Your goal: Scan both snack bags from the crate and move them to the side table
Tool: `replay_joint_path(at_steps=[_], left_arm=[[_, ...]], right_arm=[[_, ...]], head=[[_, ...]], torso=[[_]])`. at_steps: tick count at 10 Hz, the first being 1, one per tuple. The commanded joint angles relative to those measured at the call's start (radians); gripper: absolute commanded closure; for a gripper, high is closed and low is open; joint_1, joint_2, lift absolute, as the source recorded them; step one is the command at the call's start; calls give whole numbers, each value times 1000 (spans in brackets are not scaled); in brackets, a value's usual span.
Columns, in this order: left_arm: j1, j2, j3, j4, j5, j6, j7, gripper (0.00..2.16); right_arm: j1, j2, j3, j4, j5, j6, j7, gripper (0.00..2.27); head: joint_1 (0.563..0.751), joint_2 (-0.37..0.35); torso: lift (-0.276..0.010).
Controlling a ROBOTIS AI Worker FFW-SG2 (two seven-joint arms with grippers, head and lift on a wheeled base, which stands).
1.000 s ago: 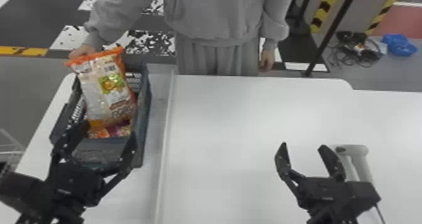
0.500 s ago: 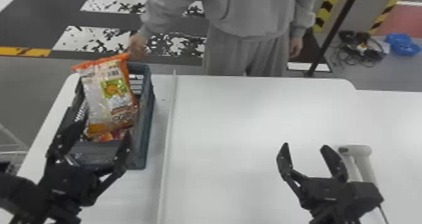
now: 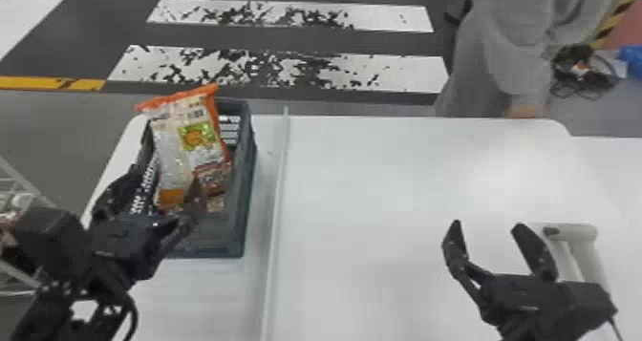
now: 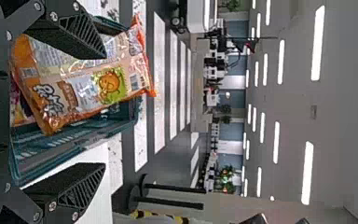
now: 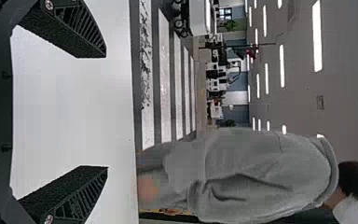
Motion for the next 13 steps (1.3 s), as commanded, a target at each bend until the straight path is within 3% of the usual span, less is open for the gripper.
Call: replay_joint_path(at_steps=[1,6,11,13], left_arm=[[-60,0,27,-3,11,109,-8,205],[-300,5,85,32,75,419,-12,117],[-527,8,105,217,75,511,-19,124],[-551,11,121,246,77,511,-11,124]], right_arm=[[0,-3,0,0,0,3,0,66],[-1,-6,-1,0,0,9,0,66],[3,-5,-10,0,1,18,0,66],[5,-5,-15,0,1,18,0,66]], head=[[695,16],[695,53],[695,67],[695,75]], torso=[[-75],[-75],[-75],[-75]])
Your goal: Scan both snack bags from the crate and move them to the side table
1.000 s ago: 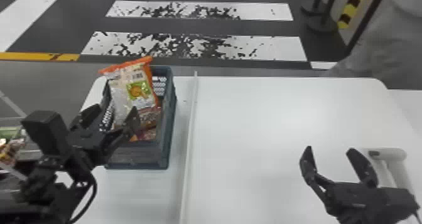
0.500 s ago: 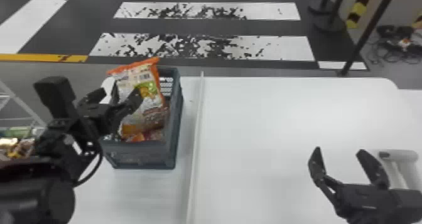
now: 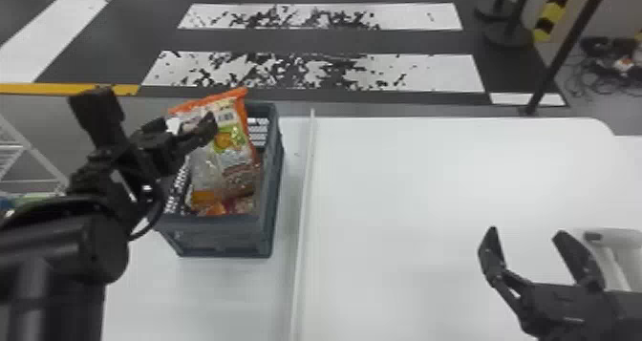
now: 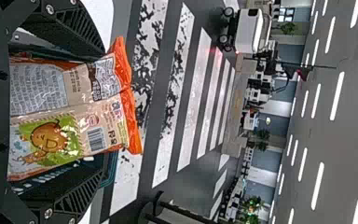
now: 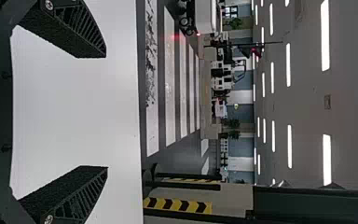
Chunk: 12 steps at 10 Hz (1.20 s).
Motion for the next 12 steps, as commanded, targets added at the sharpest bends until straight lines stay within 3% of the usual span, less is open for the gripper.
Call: replay_joint_path(at_steps=[1,3,6,12], left_arm=[[-11,10,8,13,3,0,3,124],[-15,35,33,44,10,0,3,124],[-60,49,27,96,-2,-3,-2,137],[-144,49,-39,202,-53,7,-9,194]], right_arm=[[1,2,-2,0,0,0,0,66],[-1,2,-2,0,0,6,0,66],[1,3,-3,-2,0,9,0,66],[1,2,-6,-3,0,9,0,66]], head=[[695,81],[695,93],[695,122],[695,106]], torso=[[-75],[-75],[-75],[-75]])
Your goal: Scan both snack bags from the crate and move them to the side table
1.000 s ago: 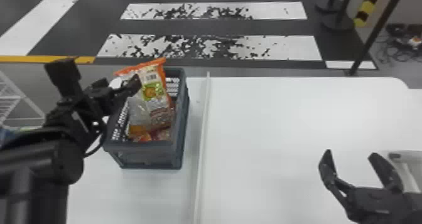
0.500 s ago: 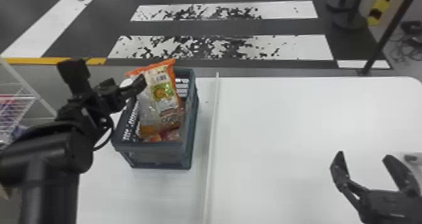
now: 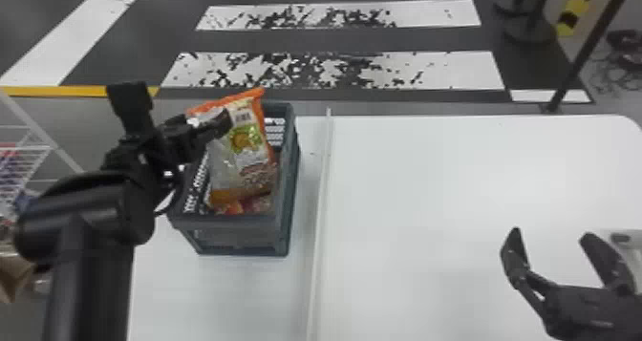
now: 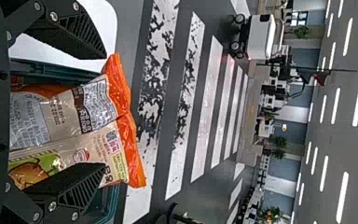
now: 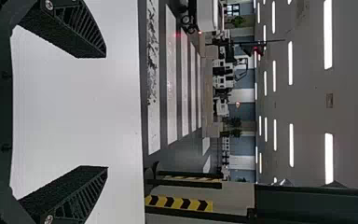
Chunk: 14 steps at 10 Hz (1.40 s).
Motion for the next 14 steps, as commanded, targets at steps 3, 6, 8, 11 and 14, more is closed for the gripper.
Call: replay_joint_path(at_steps=[3,6,8,11,14], left_arm=[[-24,-1,-46,24,-53,52,-2,326],[-20,-1,-46,24,-62,71,-9,623],[-23,-1,-49,24,-103,126,-41,1345],[17,-6,-53,-31,-120,184,-3,2138],[97,-9,-19,-249,-85,215,0,2138]], right_arm=[[0,-2,-2,0,0,0,0,66],[-5,-3,2,-2,0,9,0,66],[-5,-5,3,-3,0,12,0,66],[-3,-6,2,-5,0,15,0,66],[-3,-6,3,-5,0,15,0,66]], head=[[695,82],[695,76],[695,74],[695,83],[695,87]], torso=[[-75],[-75],[-75],[-75],[-75]])
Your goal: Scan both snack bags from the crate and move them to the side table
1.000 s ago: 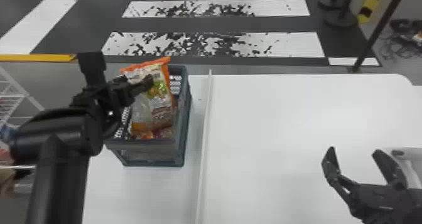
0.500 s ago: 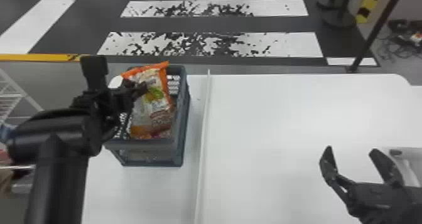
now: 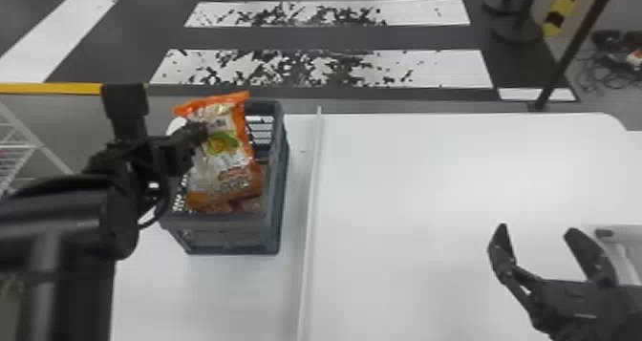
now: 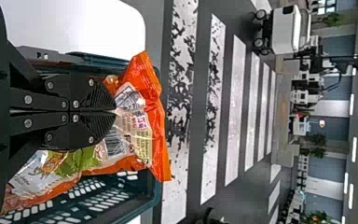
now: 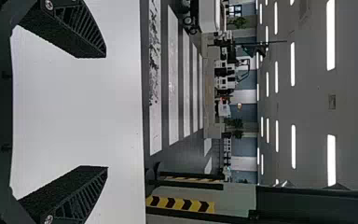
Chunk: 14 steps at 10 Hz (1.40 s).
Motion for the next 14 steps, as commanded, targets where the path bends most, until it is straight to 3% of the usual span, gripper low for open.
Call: replay_joint_path(at_steps=[1,4,8,10,12,14], left_arm=[[39,-3,18,-101,33,19,2,2138],[83,-7,47,-270,118,74,44,2138],[105,-55,70,-469,233,179,117,2138],[99,-92,61,-494,271,185,137,2138],[95,-132,3,-498,288,185,162,2138],[74,-136,-114,-448,277,179,171,2138]], right_arm=[[0,0,1,0,0,0,0,66],[0,0,-1,0,0,0,0,66],[5,2,-1,-6,0,-3,0,66],[8,2,-1,-9,0,-6,0,66],[9,2,-4,-9,-1,-6,0,66],[15,3,-4,-11,-1,-18,0,66]], head=[[695,89],[695,85],[695,64],[695,43],[695,21],[695,-26]], torso=[[-75],[-75],[-75],[-75],[-75],[-75]])
